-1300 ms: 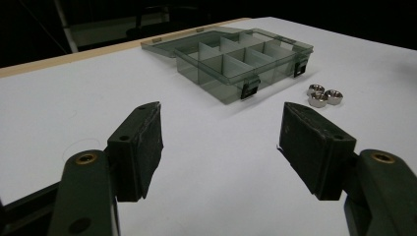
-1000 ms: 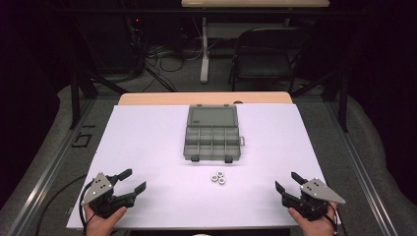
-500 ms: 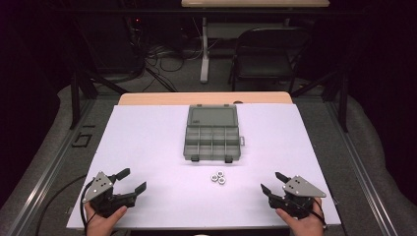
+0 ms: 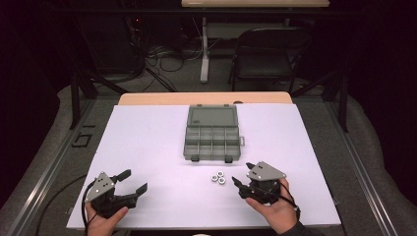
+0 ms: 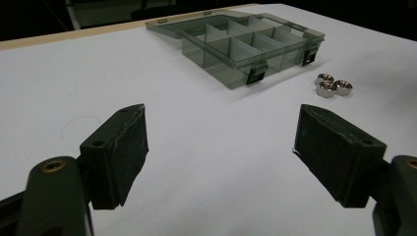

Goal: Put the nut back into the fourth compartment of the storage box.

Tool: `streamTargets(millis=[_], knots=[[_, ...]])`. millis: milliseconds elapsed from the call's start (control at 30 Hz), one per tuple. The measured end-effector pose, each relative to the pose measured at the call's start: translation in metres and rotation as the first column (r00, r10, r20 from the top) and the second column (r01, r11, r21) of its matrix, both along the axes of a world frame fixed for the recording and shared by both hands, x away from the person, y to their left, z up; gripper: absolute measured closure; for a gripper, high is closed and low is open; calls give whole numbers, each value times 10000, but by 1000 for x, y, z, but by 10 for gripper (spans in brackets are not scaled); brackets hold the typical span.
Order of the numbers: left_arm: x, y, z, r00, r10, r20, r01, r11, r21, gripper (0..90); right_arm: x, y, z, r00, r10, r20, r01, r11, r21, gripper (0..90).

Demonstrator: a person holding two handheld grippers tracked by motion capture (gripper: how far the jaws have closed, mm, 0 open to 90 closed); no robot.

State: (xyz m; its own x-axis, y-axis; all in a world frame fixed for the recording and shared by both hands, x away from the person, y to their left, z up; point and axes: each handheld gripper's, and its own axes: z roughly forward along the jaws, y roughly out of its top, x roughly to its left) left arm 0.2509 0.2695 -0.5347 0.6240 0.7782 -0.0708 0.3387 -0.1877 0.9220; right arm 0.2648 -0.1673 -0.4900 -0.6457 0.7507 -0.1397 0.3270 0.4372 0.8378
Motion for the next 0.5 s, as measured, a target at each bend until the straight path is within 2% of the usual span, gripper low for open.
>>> streamTargets(millis=[33,100,233,367,500], knots=[[0,0,0,10000,12,12,-12,10000,10,206,0,0,0,10000,0,0,0,10000,0,375],[0,1,0,10000,31,-5,-31,10000,40,206,7,8,0,9992,286,-295,-283,9996,95,385],[1,1,-1,10000,-15,-39,16,10000,66,210,20,23,-6,9888,898,-1190,-878,9959,219,378],[1,-1,-1,9999,-106,-57,107,9999,135,211,23,27,-14,9868,932,-1324,-908,9956,245,379],[1,-1,-1,9999,-135,-59,136,9997,193,214,25,30,-22,9850,905,-1470,-930,9956,-101,404]])
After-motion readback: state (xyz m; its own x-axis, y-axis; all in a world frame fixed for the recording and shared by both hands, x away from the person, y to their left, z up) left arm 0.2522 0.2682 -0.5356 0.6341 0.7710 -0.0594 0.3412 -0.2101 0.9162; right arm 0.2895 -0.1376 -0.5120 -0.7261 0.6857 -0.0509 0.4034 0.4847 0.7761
